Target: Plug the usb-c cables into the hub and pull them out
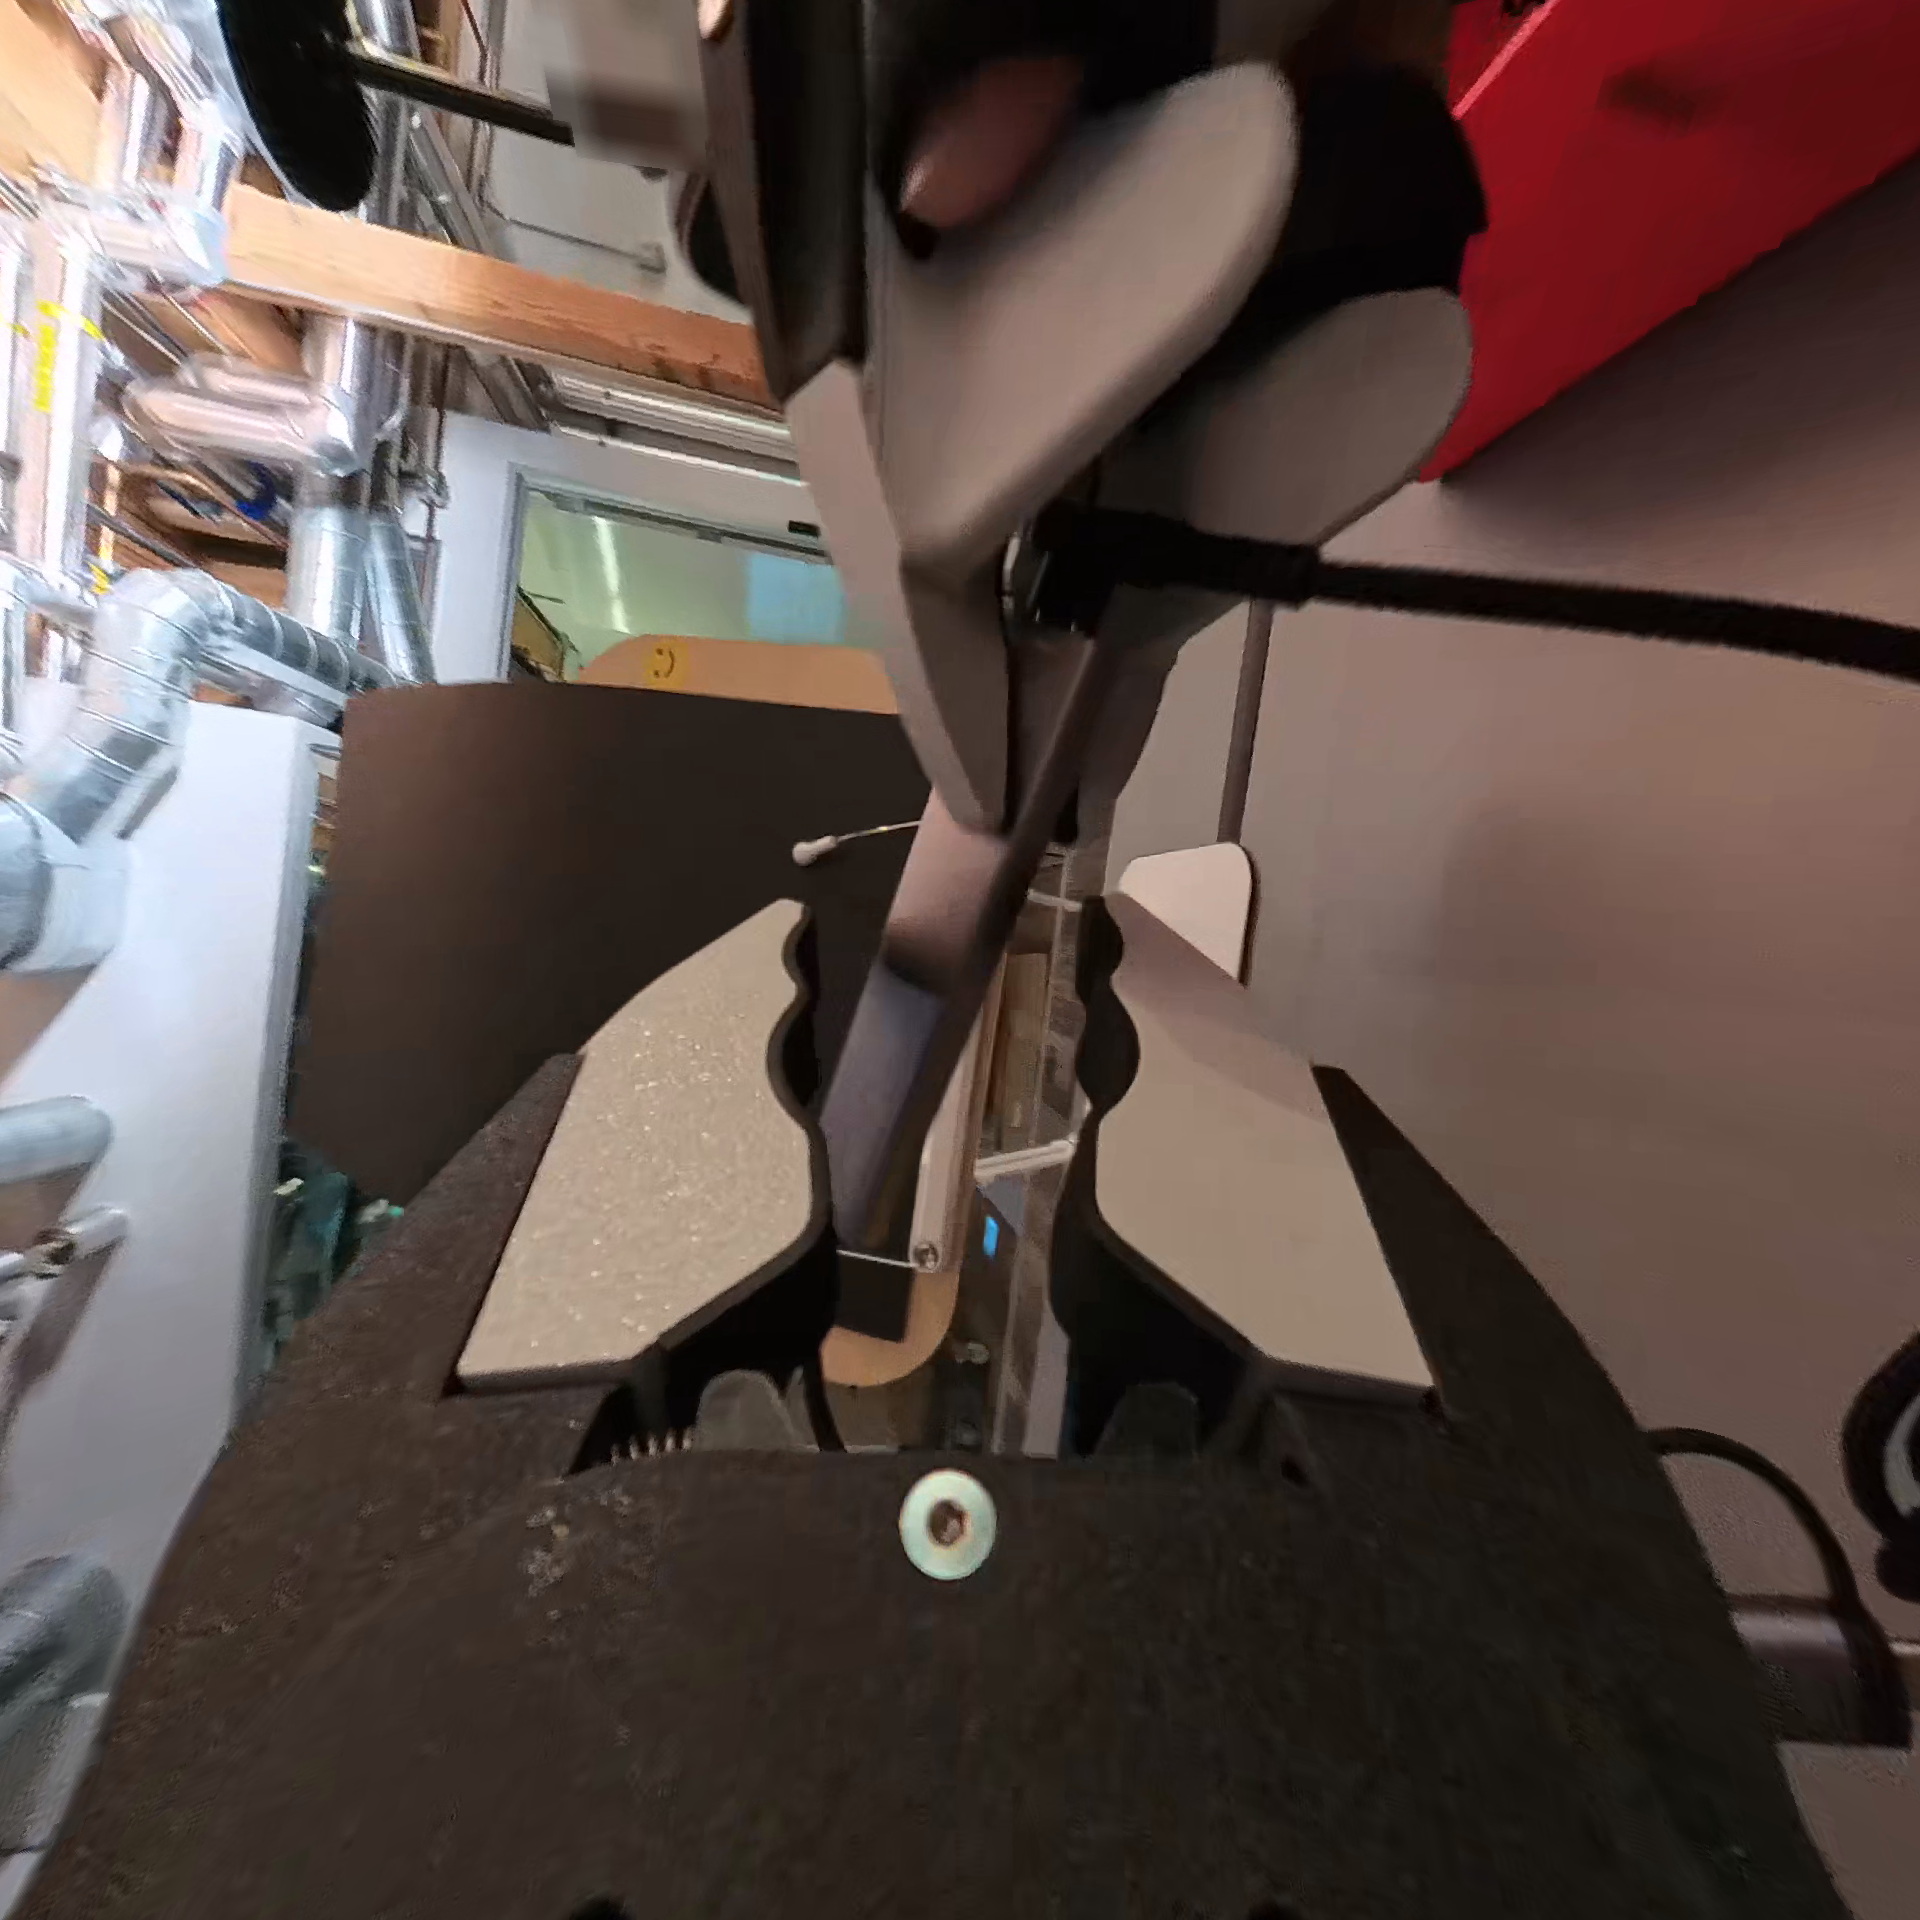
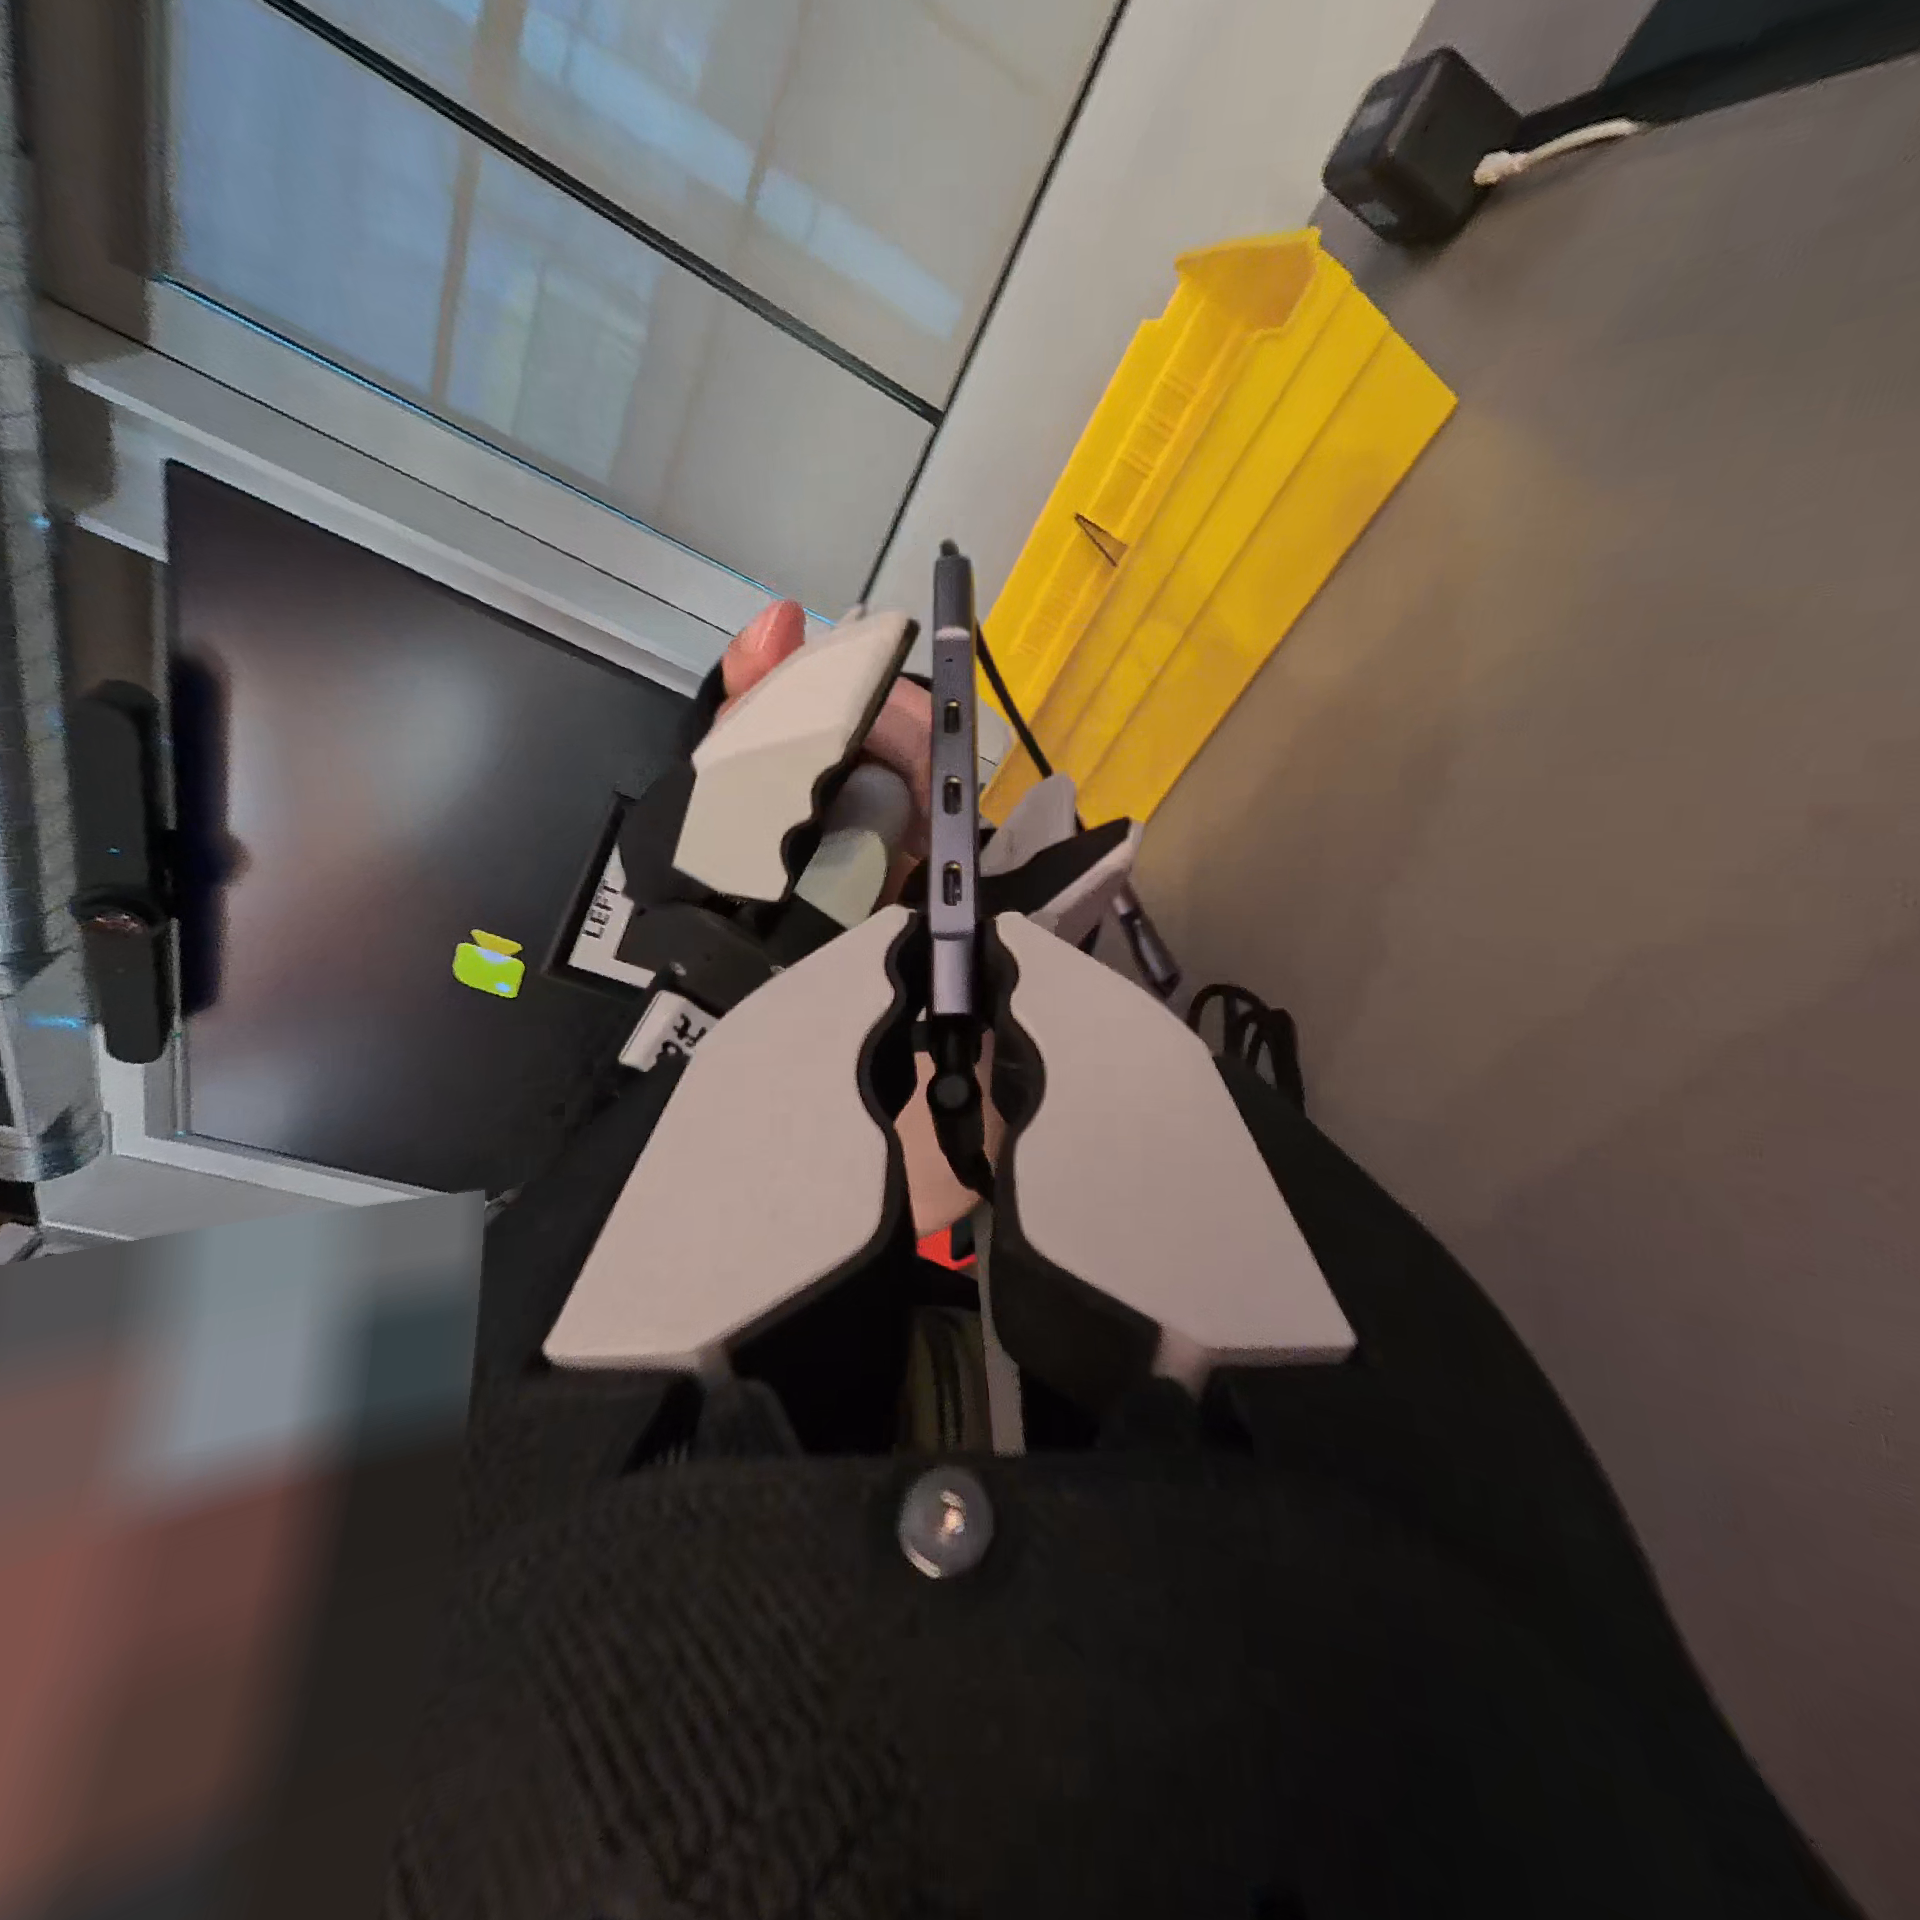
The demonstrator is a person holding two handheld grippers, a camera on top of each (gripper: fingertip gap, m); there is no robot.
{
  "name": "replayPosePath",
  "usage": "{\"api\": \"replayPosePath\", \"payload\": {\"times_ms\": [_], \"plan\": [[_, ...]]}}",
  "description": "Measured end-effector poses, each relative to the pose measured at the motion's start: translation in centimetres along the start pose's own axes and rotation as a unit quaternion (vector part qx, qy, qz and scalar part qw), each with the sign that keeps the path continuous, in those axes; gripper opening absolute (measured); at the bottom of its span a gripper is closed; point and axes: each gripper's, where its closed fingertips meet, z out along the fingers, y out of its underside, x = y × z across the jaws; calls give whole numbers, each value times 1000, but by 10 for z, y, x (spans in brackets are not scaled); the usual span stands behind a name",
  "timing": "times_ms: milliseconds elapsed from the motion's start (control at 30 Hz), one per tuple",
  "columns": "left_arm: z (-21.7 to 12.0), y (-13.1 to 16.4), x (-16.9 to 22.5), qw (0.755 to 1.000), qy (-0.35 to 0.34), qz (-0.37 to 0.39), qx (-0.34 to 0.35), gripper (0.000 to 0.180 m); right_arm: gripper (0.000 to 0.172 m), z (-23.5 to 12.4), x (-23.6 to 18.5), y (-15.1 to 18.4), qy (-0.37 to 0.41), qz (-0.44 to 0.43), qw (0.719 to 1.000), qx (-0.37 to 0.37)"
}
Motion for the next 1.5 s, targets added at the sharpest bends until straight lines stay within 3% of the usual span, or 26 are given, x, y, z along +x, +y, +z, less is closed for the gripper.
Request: {"api": "replayPosePath", "payload": {"times_ms": [167,367,433,500,567,600,667,733,800,933,1033,1300,1500], "plan": [[10,3,7,998,-31,55,-20,16,9,13,2,13,19,8,999,-35],[9,6,-1,998,-20,-61,-9,14,19,-3,-18,-2,-6,-30,1000,1],[5,10,-2,995,4,-98,5,14,20,-21,-39,-11,-12,-83,996,18],[1,11,4,989,50,-137,19,14,19,-43,-79,-23,-46,-190,978,71],[-6,5,12,980,99,-165,53,14,18,-60,-114,-24,-42,-354,927,119],[-10,1,16,974,125,-173,71,14,19,-63,-123,-21,-13,-442,886,136],[-19,-4,20,963,165,-193,94,14,27,-63,-130,-8,55,-610,777,144],[-29,-9,22,952,194,-205,118,14,25,-53,-121,8,123,-735,658,112],[-36,-10,22,948,209,-204,129,14,24,-36,-101,19,183,-798,572,44],[-50,-11,28,939,248,-195,140,14,27,3,-77,38,224,-851,473,-45],[-53,-8,35,938,268,-183,125,14,26,18,-61,48,252,-858,434,-109],[-55,-10,47,934,298,-161,111,14,12,26,-49,50,305,-862,373,-159],[-51,-13,41,936,278,-178,120,13,9,24,-50,48,324,-841,396,-174]]}}
